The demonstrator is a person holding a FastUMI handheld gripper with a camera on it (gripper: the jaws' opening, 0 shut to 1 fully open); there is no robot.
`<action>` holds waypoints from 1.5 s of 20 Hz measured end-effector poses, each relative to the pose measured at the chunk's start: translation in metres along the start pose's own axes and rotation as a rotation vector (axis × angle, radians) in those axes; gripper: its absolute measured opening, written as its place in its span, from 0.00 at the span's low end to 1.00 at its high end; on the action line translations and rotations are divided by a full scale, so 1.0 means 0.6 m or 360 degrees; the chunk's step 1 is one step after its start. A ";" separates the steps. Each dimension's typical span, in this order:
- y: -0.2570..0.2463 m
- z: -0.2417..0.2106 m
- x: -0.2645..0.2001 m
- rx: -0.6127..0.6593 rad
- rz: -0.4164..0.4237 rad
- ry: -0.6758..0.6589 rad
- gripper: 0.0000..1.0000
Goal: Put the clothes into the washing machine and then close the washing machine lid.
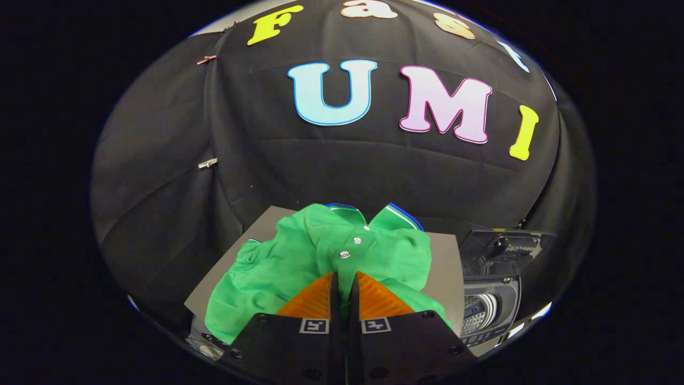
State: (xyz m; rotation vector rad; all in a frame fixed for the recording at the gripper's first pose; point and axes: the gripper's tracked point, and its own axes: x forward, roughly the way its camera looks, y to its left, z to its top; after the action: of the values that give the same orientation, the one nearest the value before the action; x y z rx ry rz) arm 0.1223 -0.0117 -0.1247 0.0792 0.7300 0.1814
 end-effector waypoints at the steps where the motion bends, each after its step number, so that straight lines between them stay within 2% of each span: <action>1: -0.014 0.000 -0.006 -0.0014 -0.0005 -0.0006 0.07; 5: -0.052 -0.008 -0.021 -0.0058 0.0026 0.0048 0.07; 10: -0.119 -0.005 -0.043 0.0004 0.0104 0.0070 0.07; 15: -0.240 -0.002 -0.067 -0.0015 0.0203 0.0056 0.07; 24: -0.498 0.011 -0.069 0.0147 0.0367 0.0064 0.07; 30: -0.625 -0.028 -0.045 0.0151 0.0364 0.0112 0.07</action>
State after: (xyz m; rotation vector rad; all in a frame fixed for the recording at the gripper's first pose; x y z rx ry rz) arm 0.1429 -0.3845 -0.1700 0.2481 0.7994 0.3693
